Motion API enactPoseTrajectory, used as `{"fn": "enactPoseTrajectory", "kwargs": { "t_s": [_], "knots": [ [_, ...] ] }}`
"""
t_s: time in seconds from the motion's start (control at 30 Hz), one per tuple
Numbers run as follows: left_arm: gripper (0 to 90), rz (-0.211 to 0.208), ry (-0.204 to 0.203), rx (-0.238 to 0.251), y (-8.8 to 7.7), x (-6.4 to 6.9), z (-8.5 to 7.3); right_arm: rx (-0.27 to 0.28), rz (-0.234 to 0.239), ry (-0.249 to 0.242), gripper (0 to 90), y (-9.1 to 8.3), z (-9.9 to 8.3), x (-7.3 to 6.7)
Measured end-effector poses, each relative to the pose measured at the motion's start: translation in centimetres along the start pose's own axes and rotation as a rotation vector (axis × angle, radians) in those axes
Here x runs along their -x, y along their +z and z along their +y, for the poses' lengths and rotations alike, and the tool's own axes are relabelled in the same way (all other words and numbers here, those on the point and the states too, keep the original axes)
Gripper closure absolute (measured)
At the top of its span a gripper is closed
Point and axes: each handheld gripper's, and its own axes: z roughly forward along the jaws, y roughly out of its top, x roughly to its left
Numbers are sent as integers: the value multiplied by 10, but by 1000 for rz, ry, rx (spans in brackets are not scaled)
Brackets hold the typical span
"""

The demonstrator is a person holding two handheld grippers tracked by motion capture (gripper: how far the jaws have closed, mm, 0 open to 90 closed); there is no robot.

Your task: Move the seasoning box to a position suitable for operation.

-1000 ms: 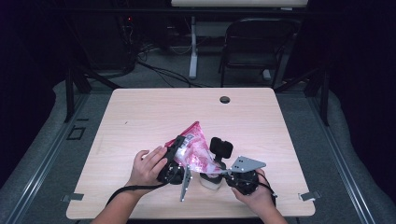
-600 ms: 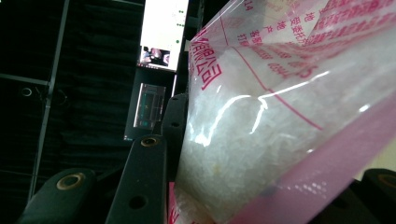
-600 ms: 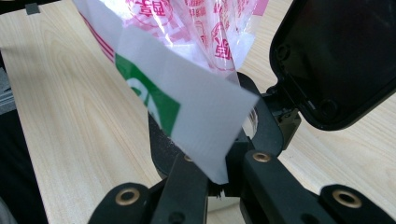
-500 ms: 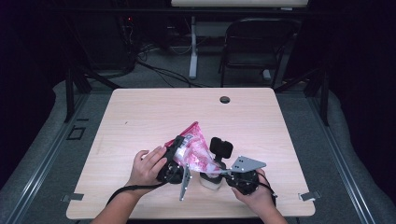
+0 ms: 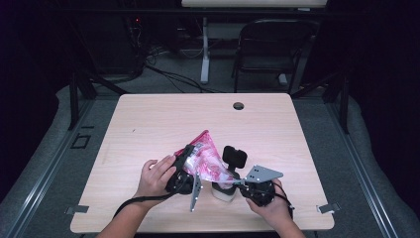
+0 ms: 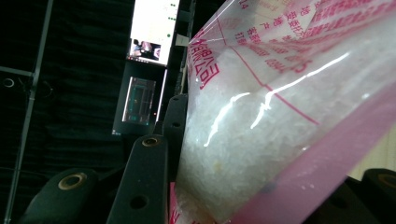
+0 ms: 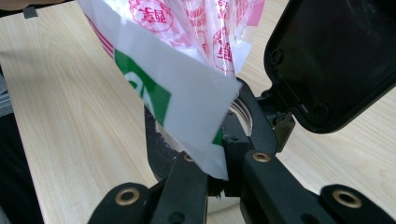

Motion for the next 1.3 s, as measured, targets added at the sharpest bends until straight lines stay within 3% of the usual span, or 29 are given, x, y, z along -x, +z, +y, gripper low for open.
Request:
{"fn": "enactPoseTrajectory", "kwargs": {
  "t_s": [0.53,1.3],
  "knots": [
    [684,-55,-49,-32,2,4,-6,28,-9,2,898,-2,4,3],
    [688,-73,-66,-35,3,4,-8,59,-23,10,897,-6,7,4]
  ]
}}
